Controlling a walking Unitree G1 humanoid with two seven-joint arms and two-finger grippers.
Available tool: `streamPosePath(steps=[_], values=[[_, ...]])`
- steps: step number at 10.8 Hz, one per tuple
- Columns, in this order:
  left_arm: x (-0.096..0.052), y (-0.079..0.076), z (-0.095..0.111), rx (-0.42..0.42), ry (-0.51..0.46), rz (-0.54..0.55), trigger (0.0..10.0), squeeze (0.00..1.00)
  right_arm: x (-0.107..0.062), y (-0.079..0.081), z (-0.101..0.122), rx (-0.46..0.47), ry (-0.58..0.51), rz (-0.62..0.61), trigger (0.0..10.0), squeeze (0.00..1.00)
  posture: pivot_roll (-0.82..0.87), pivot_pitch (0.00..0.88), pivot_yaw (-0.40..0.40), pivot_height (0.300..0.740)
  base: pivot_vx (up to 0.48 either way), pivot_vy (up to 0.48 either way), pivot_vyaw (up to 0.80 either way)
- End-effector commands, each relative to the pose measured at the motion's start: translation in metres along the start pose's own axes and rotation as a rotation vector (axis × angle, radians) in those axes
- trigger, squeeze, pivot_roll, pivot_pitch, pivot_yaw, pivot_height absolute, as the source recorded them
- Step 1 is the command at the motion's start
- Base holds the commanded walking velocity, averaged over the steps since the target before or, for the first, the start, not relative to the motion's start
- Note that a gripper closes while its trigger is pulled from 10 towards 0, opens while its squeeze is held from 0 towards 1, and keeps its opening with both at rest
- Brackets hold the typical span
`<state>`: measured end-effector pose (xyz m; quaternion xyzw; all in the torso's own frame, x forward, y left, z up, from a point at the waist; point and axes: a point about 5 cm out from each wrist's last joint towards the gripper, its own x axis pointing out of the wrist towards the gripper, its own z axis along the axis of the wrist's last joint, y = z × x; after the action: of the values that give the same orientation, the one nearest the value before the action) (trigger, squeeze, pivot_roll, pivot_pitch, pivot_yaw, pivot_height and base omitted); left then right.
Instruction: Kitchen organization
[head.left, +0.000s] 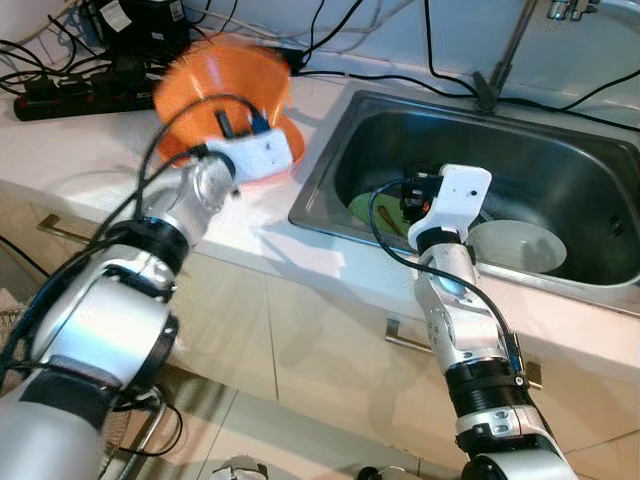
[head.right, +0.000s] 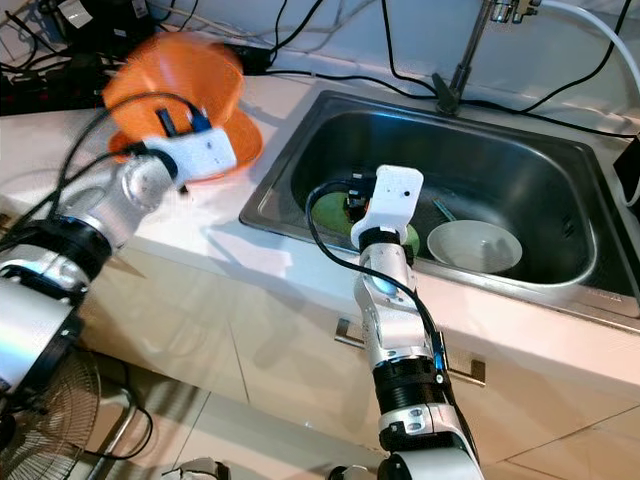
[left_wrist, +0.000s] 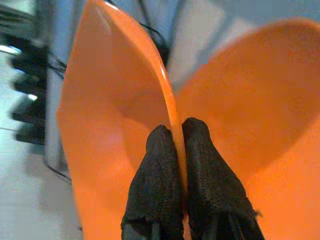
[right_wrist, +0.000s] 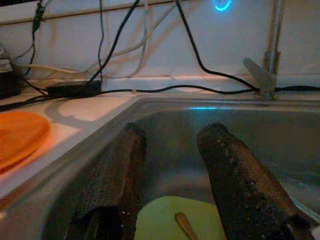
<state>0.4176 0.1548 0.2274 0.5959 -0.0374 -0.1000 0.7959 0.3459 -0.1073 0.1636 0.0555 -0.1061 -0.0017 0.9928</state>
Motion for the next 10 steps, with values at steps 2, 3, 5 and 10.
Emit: streamPosePath(steps=[2,3,5,10], values=[[-0.002,-0.003,0.019,0.001,-0.115,0.055,0.0,0.00,0.003,0.003,0.002,0.003,0.000,0.009,10.0,0.00,0.05,0.053,-0.025,0.740,0.000,0.000,0.00],[-0.004,-0.004,0.026,0.006,-0.158,0.069,0.0,0.00,0.003,0.003,0.003,0.005,-0.003,0.009,10.0,0.00,0.05,0.052,-0.024,0.740,0.000,0.000,0.00],[-0.013,-0.012,0.055,0.023,-0.312,0.073,10.0,0.00,0.007,0.004,0.011,0.061,-0.016,0.012,10.0,0.00,0.05,0.042,-0.026,0.740,0.000,0.000,0.00],[-0.028,-0.052,0.080,-0.027,-0.376,-0.017,10.0,0.00,0.019,0.012,0.061,0.403,-0.080,0.081,10.0,1.00,0.04,0.030,-0.025,0.740,0.000,0.000,0.00]])
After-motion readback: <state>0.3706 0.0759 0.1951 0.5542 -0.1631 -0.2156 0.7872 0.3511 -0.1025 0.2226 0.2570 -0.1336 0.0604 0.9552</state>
